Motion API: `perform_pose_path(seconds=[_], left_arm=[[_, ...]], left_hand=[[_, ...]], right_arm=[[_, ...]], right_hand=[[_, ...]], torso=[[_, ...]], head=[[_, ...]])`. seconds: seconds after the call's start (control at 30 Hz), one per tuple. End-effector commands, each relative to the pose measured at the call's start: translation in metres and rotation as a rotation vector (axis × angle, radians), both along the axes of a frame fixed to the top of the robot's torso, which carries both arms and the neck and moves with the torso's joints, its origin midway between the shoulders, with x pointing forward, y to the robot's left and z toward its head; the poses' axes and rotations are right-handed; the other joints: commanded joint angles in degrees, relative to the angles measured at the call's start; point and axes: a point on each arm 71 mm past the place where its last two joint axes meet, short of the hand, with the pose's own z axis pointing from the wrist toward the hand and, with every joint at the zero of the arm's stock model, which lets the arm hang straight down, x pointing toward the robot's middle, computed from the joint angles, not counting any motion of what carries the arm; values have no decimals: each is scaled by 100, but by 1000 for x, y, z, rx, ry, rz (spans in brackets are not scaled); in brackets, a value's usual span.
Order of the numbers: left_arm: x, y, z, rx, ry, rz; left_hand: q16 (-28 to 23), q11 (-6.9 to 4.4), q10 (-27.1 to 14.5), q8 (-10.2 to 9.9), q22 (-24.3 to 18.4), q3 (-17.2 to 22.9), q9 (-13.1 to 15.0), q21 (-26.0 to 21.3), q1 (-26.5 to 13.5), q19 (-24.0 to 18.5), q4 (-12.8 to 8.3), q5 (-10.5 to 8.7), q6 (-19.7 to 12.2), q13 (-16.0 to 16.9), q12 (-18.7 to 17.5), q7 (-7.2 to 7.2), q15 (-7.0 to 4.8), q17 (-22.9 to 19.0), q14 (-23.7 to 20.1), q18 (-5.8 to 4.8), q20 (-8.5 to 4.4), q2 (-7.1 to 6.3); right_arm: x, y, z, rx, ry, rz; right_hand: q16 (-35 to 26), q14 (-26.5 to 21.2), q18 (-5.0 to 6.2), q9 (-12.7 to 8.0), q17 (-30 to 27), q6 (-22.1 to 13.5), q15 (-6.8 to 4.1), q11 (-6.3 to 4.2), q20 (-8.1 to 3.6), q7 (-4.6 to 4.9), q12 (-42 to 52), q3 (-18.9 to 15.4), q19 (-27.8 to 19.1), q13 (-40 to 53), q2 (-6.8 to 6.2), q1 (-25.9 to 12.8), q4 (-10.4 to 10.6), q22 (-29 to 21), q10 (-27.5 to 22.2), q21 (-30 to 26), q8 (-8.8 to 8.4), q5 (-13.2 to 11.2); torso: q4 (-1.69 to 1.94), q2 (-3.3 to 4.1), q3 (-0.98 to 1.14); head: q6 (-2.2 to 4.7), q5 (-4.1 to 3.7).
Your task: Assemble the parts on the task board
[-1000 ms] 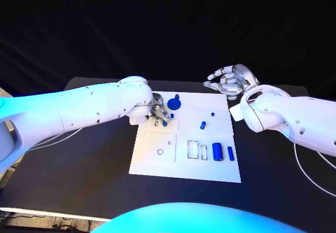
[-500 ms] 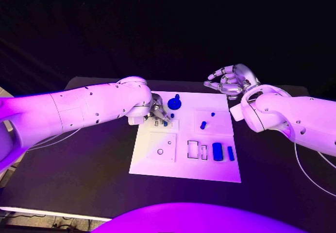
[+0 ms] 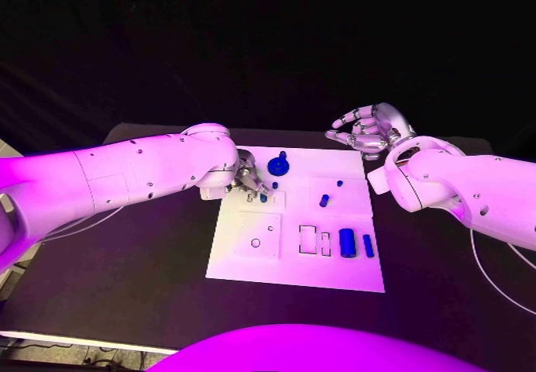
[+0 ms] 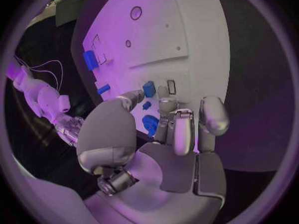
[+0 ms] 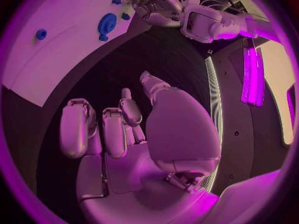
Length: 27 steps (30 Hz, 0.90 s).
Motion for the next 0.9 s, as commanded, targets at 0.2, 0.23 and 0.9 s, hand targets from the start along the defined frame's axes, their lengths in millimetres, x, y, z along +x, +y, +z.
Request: perform_pose_path(seconds=[0.2, 0.23, 0.9], left_arm=[[-2, 0, 11, -92, -3, 35], [-1, 0, 13, -104, -3, 39], [32, 40, 59, -202, -93, 167]], left_hand=[[-27, 6, -48, -42, -71, -399, 7, -70, -3, 0, 47, -599, 6, -72, -19, 17, 8, 1020, 460, -48, -6, 51], [-37, 8, -70, -47, -104, -413, 7, -86, 7, -18, 44, -607, -5, -100, -37, 20, 9, 997, 452, -42, -5, 54], [-311, 327, -1013, -728, -1002, -780, -452, -604, 891, -563, 42, -537, -656, -1083, -627, 389, 279, 403, 179, 115, 226, 321]], right_arm=[[-1, 1, -1, -2, -4, 21], [-1, 1, -1, -2, -4, 21], [0, -3, -2, -4, -1, 14]], right_hand=[[-19, 286, 118, -6, 277, -42, 31, 7, 46, 10, -22, -25, 30, -7, -4, -67, 11, 377, -27, -36, -3, 12], [-19, 286, 118, -6, 277, -42, 31, 7, 46, 10, -22, -25, 30, -7, -4, -67, 11, 377, -27, -36, -3, 12], [-24, 285, 117, -8, 272, -45, 30, 6, 46, 9, -20, -33, 32, -7, 3, -67, 21, 377, -26, -36, -1, 14]], torso=[[4, -2, -3], [5, -3, -3], [-7, 14, 1]], head=[[27, 7], [30, 7], [152, 6]])
